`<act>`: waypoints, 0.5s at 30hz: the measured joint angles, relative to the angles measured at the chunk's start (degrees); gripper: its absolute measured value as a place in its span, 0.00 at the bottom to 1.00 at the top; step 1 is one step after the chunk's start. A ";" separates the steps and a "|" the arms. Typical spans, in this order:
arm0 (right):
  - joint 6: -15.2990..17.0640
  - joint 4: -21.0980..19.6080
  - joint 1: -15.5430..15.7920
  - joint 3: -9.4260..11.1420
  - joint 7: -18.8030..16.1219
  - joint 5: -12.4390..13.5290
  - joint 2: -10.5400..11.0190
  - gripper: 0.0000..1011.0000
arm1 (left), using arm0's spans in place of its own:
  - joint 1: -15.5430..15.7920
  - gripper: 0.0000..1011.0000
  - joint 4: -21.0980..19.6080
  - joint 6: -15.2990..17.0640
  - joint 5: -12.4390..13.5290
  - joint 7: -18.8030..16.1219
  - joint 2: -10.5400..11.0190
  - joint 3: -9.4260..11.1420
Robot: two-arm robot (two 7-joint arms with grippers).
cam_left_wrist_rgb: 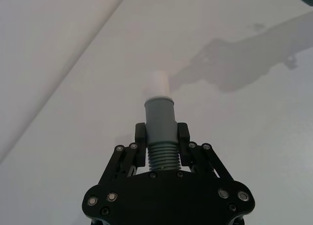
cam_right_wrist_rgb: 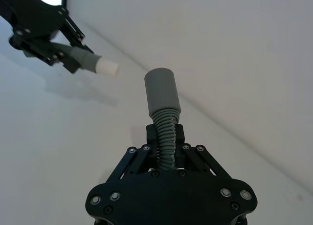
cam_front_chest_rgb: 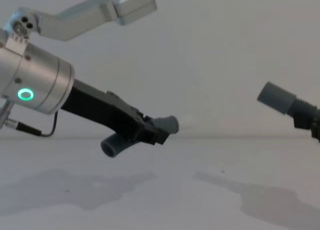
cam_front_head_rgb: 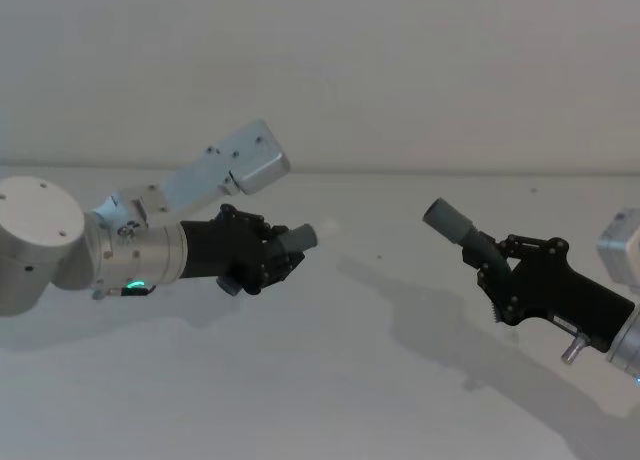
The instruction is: Use both hands to pick up one end of the pipe from the table, align the ends, and insert them.
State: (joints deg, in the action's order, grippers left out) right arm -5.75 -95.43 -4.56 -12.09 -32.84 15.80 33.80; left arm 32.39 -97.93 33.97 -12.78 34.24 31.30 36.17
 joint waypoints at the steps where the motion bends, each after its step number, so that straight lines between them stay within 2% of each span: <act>1: -1.46 0.17 0.08 0.08 -0.28 0.25 -0.03 0.16 | 0.41 0.35 -0.08 -0.64 0.00 0.75 0.35 0.18; 4: -4.86 0.50 0.23 0.18 -0.97 0.75 -0.05 0.16 | 1.32 0.35 -0.16 -1.87 0.01 2.32 1.05 0.65; 5: -4.86 0.50 0.23 0.18 -0.97 0.75 -0.05 0.16 | 1.52 0.35 -0.17 -2.05 0.02 2.57 1.20 0.75; 7: -7.87 0.78 0.46 0.30 -1.62 1.08 0.01 0.16 | 2.14 0.35 -0.20 -2.80 0.04 3.69 1.62 1.07; 10: -10.66 0.99 0.69 0.31 -2.16 1.12 0.19 0.16 | 2.99 0.35 -0.24 -3.55 0.06 4.88 2.15 1.51; 15: -13.77 1.26 0.92 0.14 -2.92 0.86 0.67 0.16 | 4.12 0.35 -0.25 -4.54 0.06 6.67 2.76 2.24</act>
State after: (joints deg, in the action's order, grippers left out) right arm -19.53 -94.17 -3.64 -11.95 -35.76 16.66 34.47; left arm 36.51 -98.18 29.43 -12.72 40.91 34.06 38.42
